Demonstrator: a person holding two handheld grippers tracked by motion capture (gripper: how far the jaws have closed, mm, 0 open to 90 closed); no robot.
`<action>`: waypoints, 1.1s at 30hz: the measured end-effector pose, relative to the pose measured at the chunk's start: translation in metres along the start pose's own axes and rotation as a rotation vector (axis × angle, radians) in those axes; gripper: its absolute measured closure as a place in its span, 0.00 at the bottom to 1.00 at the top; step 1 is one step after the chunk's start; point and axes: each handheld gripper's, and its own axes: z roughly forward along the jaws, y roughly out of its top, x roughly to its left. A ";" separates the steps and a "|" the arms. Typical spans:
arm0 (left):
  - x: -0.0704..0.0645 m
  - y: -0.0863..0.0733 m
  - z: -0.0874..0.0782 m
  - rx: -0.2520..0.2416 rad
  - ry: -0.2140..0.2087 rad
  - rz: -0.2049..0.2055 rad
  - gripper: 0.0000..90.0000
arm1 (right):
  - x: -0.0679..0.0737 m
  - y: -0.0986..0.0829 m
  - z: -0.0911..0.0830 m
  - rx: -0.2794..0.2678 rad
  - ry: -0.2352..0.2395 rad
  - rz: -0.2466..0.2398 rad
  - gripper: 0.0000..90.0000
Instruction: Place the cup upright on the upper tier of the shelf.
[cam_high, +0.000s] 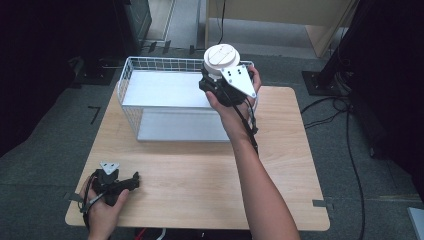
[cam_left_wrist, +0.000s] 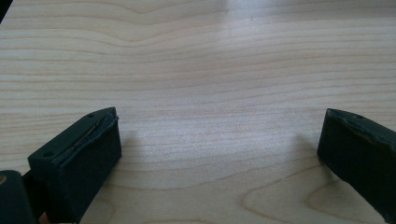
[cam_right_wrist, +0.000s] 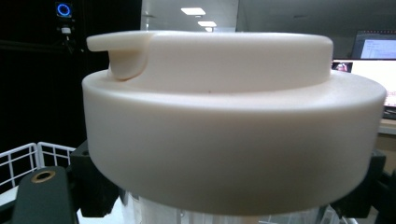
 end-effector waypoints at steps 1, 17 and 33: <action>0.000 0.000 0.000 -0.001 0.000 0.000 0.00 | 0.000 0.000 0.003 0.003 -0.002 0.003 0.17; 0.000 0.000 0.000 -0.002 -0.002 -0.003 0.00 | -0.007 0.002 0.037 0.038 -0.047 -0.006 0.17; 0.000 0.000 0.000 -0.001 -0.001 -0.001 0.00 | -0.015 -0.007 0.045 0.078 -0.020 0.037 0.16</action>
